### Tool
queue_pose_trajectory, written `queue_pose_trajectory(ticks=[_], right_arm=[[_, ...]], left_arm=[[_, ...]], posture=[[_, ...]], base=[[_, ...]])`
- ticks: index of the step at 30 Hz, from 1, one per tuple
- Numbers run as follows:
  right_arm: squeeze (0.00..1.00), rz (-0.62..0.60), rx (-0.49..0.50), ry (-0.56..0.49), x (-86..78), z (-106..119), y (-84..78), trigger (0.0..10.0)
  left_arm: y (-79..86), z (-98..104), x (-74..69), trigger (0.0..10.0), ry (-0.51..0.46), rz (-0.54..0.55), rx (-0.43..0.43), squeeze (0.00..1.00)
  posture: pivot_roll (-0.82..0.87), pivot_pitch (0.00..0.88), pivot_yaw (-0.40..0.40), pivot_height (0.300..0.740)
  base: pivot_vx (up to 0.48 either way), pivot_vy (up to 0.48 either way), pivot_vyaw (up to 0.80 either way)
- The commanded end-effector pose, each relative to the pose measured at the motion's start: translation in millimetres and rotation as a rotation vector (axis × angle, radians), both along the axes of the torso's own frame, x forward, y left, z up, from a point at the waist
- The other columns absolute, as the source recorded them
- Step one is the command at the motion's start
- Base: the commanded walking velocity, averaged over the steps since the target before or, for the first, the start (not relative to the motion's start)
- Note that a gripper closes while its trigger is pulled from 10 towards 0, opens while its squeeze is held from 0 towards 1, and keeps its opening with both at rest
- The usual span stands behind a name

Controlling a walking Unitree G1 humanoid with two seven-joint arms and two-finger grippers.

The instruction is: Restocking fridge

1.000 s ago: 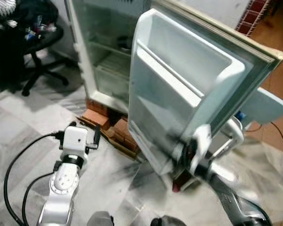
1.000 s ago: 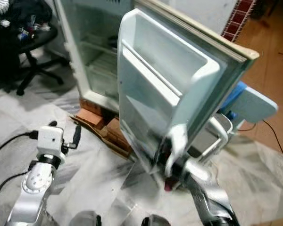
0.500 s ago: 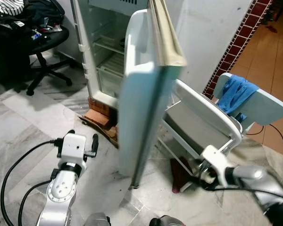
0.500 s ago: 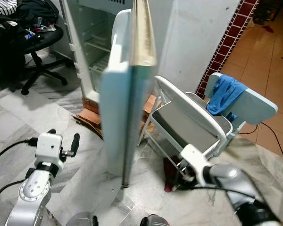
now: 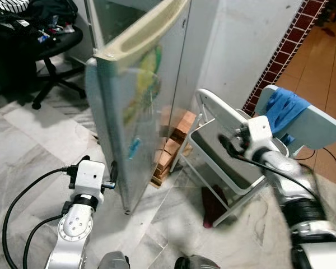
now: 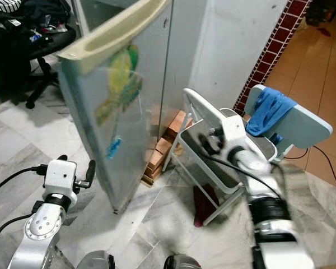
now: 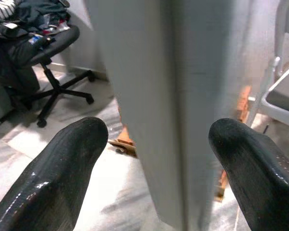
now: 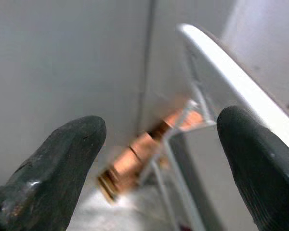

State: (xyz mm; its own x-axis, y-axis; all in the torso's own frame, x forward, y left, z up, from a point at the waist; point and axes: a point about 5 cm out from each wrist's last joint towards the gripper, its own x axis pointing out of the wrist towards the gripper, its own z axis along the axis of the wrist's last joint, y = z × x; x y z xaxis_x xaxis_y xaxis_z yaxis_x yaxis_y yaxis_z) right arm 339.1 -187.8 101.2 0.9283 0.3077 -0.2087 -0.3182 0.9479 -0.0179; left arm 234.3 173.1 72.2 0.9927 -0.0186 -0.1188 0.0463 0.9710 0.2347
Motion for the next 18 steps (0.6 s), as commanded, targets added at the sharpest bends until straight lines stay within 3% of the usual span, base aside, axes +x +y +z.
queue_pose_trajectory(ticks=[1, 4, 7, 8, 10, 14, 16, 18], right_arm=[[0.00, -0.043, 0.082, -0.044, -2.5, 4, 5.9, 10.0], [0.00, -0.089, 0.208, -0.082, -7.6, 7, 23.3, 10.0], [0.00, -0.106, 0.256, -0.069, -14.1, 2, 31.1, 10.0], [0.00, -0.106, 0.256, -0.069, -14.1, 2, 31.1, 10.0], [0.00, -0.158, 0.219, -0.057, -18.2, -7, 24.5, 10.0], [0.00, -0.204, 0.215, -0.053, -18.9, -10, 15.6, 10.0], [0.00, -0.231, 0.217, -0.063, -19.8, -10, 10.8, 10.0], [0.00, -0.251, 0.231, -0.078, -20.9, -9, 8.7, 10.0]], left_arm=[[12.1, 0, 4.9, 10.0, 0.008, 0.051, 0.015, 0.00], [22.7, 2, 13.3, 10.0, -0.001, 0.078, 0.034, 0.00], [41.3, 4, 20.2, 10.0, -0.011, 0.153, 0.073, 0.00], [41.3, 4, 20.2, 10.0, -0.011, 0.153, 0.073, 0.00], [69.3, 7, 23.7, 10.0, -0.028, 0.271, 0.134, 0.00], [84.5, 7, 22.6, 10.0, -0.023, 0.336, 0.128, 0.00], [87.3, 7, 22.0, 10.0, -0.015, 0.348, 0.109, 0.00], [79.8, 6, 21.8, 10.0, -0.015, 0.309, 0.092, 0.00]], posture=[[0.15, 0.084, -0.086, 0.740], [0.15, 0.079, -0.087, 0.740], [0.14, 0.076, -0.087, 0.740], [0.14, 0.076, -0.087, 0.740], [0.14, 0.073, -0.085, 0.740], [0.14, 0.073, -0.084, 0.740], [0.14, 0.075, -0.084, 0.740], [0.14, 0.076, -0.082, 0.740]], base=[[0.000, 0.000, 0.00], [0.000, 0.000, 0.00], [0.000, 0.000, 0.00], [0.000, 0.000, 0.00], [0.000, 0.000, 0.00], [0.000, 0.000, 0.00], [0.000, 0.000, 0.00], [0.000, 0.000, 0.00]])
